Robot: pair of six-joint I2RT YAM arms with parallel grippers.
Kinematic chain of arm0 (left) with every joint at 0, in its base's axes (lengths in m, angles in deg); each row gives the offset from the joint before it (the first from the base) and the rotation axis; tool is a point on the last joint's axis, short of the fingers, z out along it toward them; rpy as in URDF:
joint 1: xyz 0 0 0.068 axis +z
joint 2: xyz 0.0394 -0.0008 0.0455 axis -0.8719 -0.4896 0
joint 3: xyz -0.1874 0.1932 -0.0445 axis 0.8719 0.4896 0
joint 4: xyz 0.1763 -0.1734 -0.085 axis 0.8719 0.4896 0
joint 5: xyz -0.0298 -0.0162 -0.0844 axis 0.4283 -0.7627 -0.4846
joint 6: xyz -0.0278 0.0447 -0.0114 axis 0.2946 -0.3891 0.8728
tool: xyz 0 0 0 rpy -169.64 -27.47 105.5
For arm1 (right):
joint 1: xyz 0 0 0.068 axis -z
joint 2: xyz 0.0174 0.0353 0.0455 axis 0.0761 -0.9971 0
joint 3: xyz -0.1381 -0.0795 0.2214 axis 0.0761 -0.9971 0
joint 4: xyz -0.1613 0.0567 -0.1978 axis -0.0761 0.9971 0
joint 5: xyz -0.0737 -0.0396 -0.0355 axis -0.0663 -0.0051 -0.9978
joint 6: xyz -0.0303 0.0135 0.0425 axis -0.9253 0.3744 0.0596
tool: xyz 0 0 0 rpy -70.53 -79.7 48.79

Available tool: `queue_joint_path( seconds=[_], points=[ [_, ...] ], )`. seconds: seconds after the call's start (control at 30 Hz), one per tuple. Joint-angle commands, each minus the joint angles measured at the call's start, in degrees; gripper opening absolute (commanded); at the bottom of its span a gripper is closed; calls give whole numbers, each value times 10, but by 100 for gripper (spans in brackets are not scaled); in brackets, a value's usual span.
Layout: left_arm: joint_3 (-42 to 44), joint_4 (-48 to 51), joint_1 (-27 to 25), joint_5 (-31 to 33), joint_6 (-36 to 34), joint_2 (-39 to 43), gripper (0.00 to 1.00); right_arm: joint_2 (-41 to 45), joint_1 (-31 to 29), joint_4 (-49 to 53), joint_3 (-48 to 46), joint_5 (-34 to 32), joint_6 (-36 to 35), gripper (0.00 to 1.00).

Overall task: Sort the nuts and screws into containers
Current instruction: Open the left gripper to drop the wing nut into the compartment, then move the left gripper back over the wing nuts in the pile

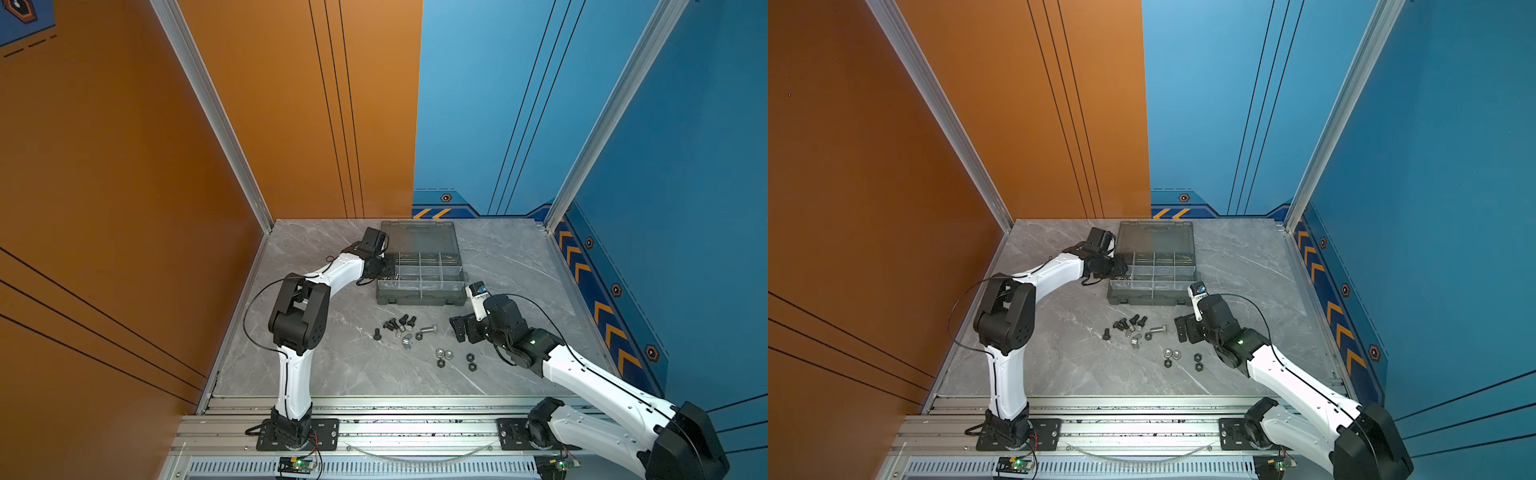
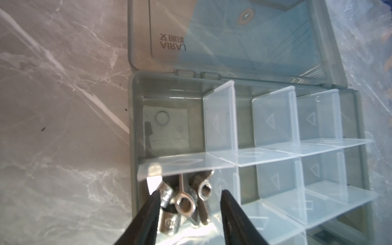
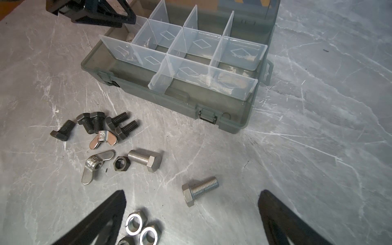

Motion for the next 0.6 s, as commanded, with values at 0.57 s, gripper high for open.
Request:
queue_joint_path(
  seconds=[0.57],
  points=[
    [248,46,-197,135,94,278,59,-12,0,-8,-5,-3,-6,100]
  ],
)
